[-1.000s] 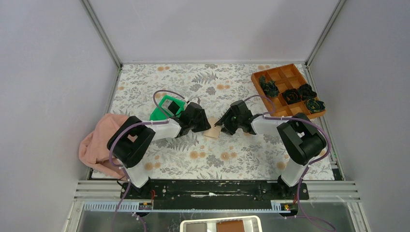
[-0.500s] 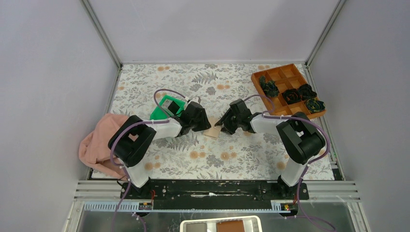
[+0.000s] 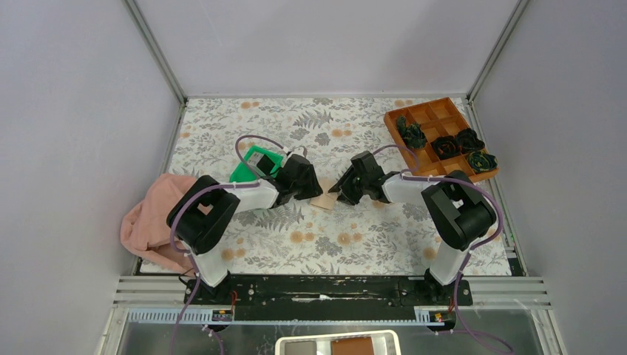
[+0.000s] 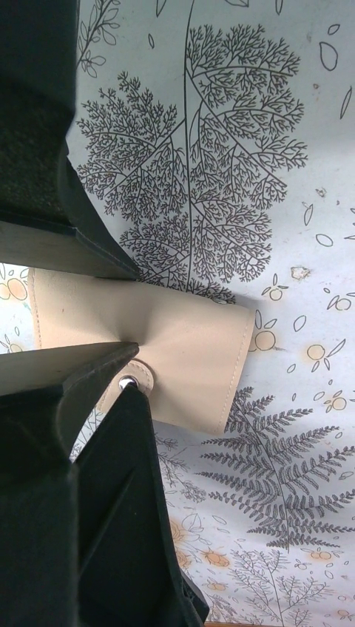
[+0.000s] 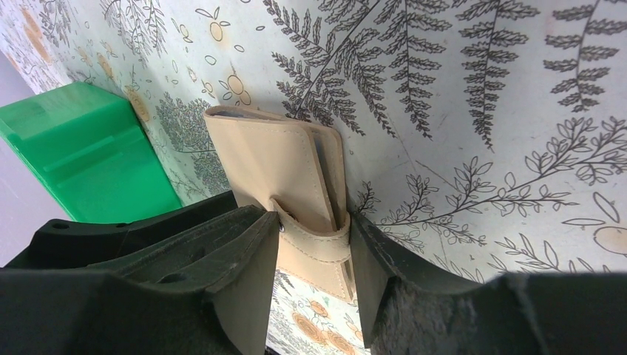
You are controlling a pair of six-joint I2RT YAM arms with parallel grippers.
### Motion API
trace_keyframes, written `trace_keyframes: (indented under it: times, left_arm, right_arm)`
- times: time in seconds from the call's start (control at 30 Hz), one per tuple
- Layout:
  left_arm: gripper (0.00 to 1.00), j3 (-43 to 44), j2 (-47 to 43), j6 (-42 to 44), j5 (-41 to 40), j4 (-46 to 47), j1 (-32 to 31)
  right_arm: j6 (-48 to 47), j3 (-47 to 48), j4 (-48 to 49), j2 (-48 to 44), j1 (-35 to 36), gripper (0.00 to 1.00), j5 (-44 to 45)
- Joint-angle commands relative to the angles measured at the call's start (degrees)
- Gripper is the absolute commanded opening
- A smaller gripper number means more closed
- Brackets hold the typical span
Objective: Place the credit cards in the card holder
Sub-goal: Close the card holder at the center of the board.
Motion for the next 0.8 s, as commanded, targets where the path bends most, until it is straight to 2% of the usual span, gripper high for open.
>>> trace_keyframes:
  times: [0.0, 0.77]
  left_arm:
    - [0.44, -1.48, 4.45, 1.32, 0.31, -5.29, -0.31]
    - [0.44, -1.13, 5.19, 1.26, 0.96, -5.33, -0.09]
  right_arm:
    - [-1.84, -1.92, -8.74, 5.51, 1.26, 0.48, 1.88]
    - [-5.56, -1.95, -11.90, 7.91, 1.18, 0.44, 7.14]
